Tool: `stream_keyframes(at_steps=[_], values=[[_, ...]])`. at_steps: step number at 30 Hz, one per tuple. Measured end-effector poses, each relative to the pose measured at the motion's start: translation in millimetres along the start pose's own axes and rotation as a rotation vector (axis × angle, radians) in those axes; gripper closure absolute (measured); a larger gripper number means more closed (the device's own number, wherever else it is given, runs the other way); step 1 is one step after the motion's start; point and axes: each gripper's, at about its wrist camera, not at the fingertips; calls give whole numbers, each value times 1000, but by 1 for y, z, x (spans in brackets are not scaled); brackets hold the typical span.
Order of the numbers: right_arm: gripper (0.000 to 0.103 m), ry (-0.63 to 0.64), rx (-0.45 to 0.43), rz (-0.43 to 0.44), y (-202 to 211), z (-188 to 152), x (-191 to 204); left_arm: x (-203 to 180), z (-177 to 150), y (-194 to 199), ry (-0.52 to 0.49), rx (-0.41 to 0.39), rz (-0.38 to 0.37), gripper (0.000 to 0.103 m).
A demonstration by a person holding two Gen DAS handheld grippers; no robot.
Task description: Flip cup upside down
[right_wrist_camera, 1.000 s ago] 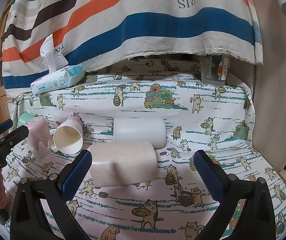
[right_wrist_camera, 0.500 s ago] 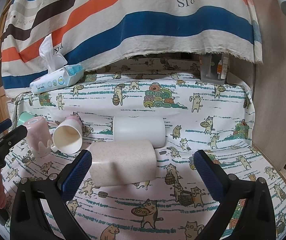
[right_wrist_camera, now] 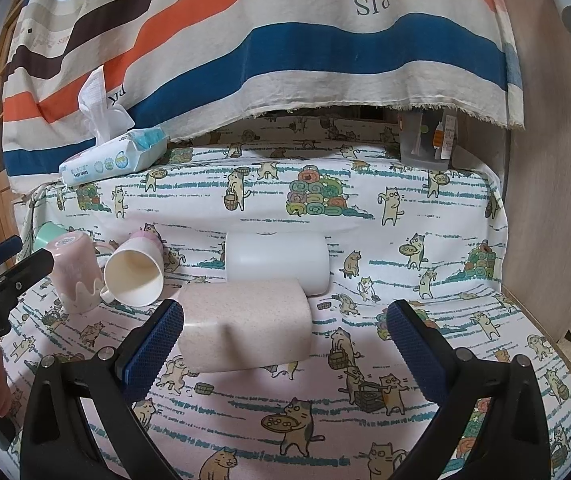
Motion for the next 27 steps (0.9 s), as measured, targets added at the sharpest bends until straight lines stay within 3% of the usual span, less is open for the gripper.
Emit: stream_keyframes(at_steps=[27], values=[[1, 5, 2, -8, 1, 0, 0, -4, -2, 1, -1, -4, -2, 0]])
Point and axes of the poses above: each gripper's, at about its wrist camera, not at the fingertips, and y roughly against the way its jaws point, x to its left, z to its top, and after that the axes turned 15 degrees about -x, right-handed
